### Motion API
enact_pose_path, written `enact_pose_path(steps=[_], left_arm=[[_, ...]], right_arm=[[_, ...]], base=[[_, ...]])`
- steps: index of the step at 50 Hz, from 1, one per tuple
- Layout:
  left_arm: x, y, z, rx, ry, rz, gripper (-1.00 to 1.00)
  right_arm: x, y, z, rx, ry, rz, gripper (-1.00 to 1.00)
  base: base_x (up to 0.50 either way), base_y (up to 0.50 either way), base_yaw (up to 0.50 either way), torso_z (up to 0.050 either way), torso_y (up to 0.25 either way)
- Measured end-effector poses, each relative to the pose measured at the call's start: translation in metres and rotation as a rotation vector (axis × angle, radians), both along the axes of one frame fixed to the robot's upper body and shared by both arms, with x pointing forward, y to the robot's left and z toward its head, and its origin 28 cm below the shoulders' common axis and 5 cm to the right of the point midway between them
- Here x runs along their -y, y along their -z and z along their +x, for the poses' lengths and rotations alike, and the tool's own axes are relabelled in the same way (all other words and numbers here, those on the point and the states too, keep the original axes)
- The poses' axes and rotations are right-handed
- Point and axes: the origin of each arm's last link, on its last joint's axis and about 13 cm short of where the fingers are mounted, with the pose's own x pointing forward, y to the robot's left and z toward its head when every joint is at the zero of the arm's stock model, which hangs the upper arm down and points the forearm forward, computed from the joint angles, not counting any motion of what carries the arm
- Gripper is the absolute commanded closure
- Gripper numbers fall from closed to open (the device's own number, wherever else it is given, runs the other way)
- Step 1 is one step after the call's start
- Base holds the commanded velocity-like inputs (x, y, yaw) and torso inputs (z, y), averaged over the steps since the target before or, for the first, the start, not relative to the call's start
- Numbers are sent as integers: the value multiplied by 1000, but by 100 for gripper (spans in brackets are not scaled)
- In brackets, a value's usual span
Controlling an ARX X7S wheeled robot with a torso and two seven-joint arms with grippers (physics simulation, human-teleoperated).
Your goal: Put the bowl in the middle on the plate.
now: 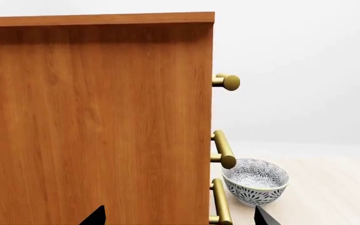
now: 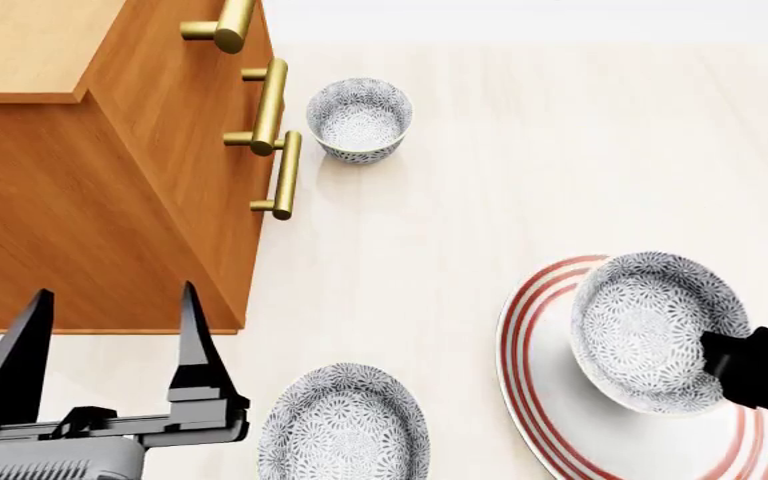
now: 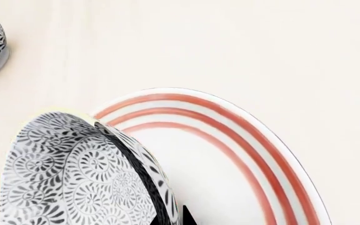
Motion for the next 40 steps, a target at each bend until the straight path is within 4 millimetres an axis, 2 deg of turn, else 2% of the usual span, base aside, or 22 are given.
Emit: enact_pose_path(steps=[14, 15, 40], left_arm=[[0, 0, 0, -1, 1, 1, -100], [0, 0, 0, -1, 1, 1, -100], [1, 1, 0, -4, 1, 3, -100]], right_arm=[[2, 9, -1, -18, 12, 10, 100], [2, 10, -1, -18, 14, 12, -100], [3, 13, 0, -21, 42, 25, -100]], base=[[0, 0, 0, 0, 1], [0, 0, 0, 0, 0], [0, 0, 0, 0, 0]])
